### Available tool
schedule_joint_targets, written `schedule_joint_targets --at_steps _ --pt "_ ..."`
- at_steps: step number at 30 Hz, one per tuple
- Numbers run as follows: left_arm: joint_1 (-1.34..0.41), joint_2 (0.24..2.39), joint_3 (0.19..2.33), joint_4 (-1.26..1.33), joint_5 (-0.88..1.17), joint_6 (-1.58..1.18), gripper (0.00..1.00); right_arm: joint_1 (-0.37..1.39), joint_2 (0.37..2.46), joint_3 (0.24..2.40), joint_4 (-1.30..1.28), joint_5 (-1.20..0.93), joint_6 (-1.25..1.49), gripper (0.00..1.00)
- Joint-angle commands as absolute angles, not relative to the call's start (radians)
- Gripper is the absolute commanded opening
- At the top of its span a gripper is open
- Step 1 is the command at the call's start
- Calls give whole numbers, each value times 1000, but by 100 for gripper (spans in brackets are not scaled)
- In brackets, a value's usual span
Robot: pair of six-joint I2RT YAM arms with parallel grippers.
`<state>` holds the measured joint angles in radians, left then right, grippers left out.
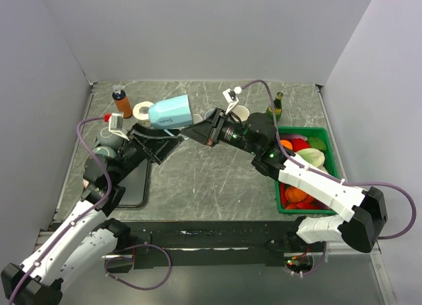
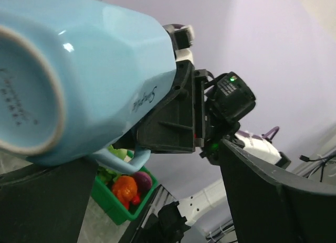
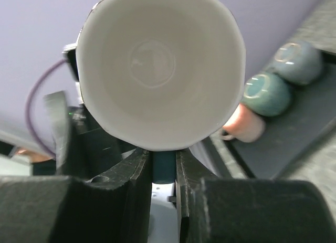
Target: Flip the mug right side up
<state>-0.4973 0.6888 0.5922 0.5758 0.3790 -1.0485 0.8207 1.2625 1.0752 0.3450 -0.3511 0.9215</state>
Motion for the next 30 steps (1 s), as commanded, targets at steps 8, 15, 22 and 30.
schedule_joint_targets --at_steps 8,15,22,30 --pt "-502 606 758 3 206 -756 96 802 1071 1097 114 -28 638 0" --pt "-502 514 784 -221 40 -704 96 747 967 1063 -164 229 450 0" --pt "-502 540 813 -304 -24 -692 96 634 966 976 -304 362 420 0" --pt "-502 594 813 -334 -64 -706 96 566 1066 917 -348 400 449 0"
